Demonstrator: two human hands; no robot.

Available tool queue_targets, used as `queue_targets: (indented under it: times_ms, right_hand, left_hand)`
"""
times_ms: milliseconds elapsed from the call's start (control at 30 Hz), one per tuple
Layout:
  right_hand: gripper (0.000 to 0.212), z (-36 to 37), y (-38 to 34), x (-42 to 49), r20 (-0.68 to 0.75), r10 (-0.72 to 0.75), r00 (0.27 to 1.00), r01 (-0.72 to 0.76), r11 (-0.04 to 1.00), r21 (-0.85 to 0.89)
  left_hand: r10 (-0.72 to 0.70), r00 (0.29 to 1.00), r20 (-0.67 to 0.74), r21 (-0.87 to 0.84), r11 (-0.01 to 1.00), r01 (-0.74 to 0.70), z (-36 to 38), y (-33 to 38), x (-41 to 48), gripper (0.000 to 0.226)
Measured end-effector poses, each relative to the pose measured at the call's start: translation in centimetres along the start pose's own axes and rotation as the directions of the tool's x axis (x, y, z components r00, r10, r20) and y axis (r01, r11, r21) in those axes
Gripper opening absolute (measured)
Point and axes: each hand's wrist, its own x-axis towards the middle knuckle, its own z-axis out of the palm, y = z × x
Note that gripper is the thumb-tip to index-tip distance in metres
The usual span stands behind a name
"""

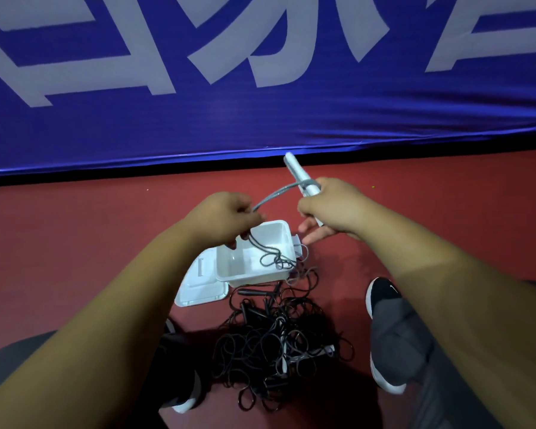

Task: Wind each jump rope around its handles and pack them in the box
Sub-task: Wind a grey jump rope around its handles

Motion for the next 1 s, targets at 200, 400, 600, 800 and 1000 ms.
queue_targets:
  times_ms: [200, 400, 600, 800, 1000]
  right_hand:
    - [0.016, -1.1, -1.1, -0.2, -0.017, -0.049, 0.999, 0.050, 0.993, 0.104]
    - [0.022, -1.6, -0.9, -1.0, 0.067, -0.029, 0.997, 0.028, 0.999, 0.021]
    - [0.025, -2.4, -0.2, -1.0, 0.059, -0.037, 0.998, 0.037, 0.999, 0.007]
    - [0.036, -2.9, 0.3, -1.3, 0.211, 0.000, 0.978, 0.022, 0.995, -0.100]
    - [0.033, -2.8, 1.0, -1.0, 0.265, 0.111, 0.958, -0.035, 0.960, -0.277]
  left_hand:
    - [0.264, 0.891, 0.370, -0.337, 0.932, -0.136, -2.1, -0.3, -0.7, 0.021]
    - [0.112, 0.793, 0.599, -0.201, 0.979, 0.014, -1.6, -0.9, -0.8, 0.026]
    - [0.138, 0.916, 0.377, -0.436, 0.899, 0.044, -2.9, -0.1, -1.5, 0.026]
    - [0.634, 0.682, 0.364, -0.874, 0.486, 0.014, -3.7, 0.3, -1.6, 0.035]
    - [0.480, 0.778, 0.406, -0.806, 0.589, 0.057, -3.0, 0.8, -1.4, 0.029]
